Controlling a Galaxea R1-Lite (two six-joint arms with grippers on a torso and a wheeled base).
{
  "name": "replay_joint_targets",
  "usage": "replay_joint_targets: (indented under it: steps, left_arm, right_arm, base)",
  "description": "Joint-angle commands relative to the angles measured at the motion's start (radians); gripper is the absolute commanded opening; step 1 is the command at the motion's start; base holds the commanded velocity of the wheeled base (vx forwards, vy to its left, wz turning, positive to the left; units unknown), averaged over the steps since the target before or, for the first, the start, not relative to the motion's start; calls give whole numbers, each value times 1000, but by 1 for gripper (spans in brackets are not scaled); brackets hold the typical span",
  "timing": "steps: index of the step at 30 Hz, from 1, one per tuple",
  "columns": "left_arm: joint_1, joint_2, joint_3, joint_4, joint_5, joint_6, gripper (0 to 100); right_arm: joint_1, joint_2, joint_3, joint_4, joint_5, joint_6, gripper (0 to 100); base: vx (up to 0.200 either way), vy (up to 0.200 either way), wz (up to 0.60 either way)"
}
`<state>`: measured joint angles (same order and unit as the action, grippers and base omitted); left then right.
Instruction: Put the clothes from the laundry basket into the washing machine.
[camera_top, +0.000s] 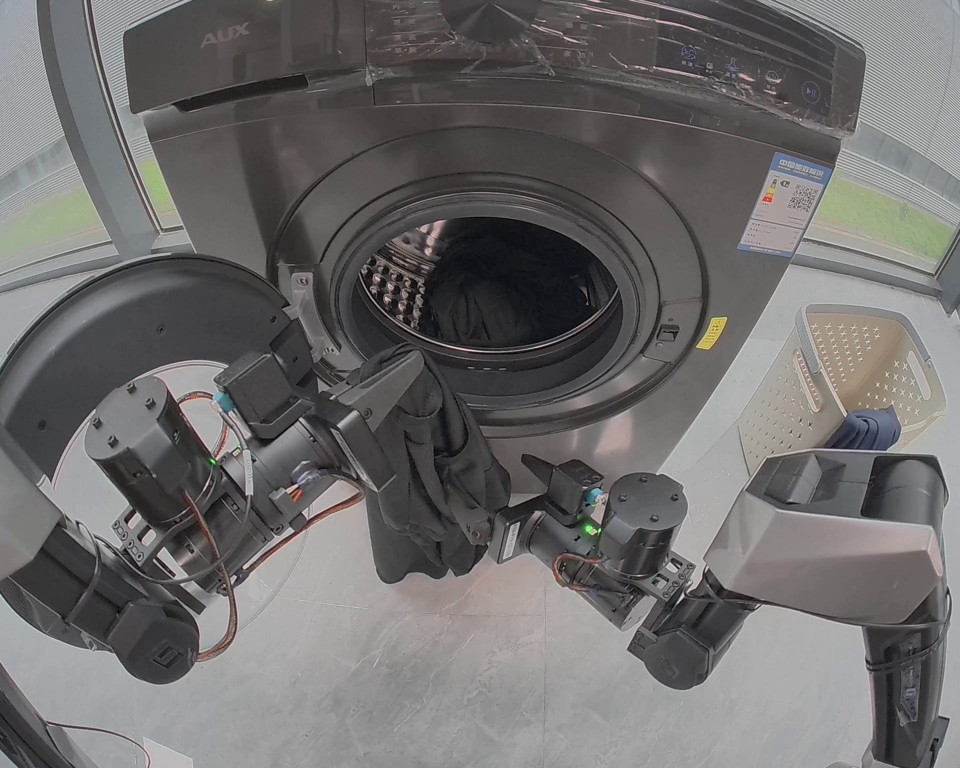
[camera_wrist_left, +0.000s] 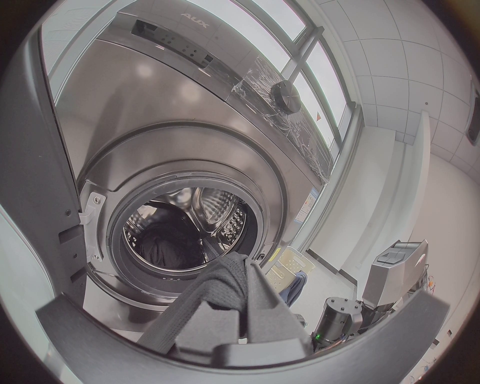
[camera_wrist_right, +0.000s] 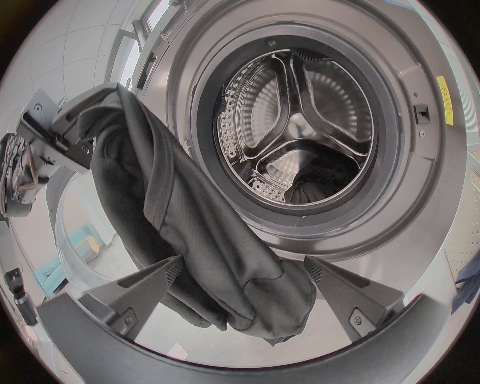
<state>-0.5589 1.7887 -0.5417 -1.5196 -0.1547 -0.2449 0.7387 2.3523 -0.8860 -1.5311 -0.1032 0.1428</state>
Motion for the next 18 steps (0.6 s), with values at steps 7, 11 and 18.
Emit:
replay_joint_targets:
  steps: [7,11,18]
  left_arm:
    - [1,-2,-3,-2,3,-1,0]
    - [2,-2,-1,-2,1,-1,0]
    - [1,-2,-1,-2,3,-1,0]
  right_arm:
    - [16,61,-19,2,0,0,100]
    - [14,88,-80,3,0,1,100]
    - [7,133,-228,11,-1,1,100]
  base:
    - [0,0,0]
    - [0,0,0]
    - [0,0,0]
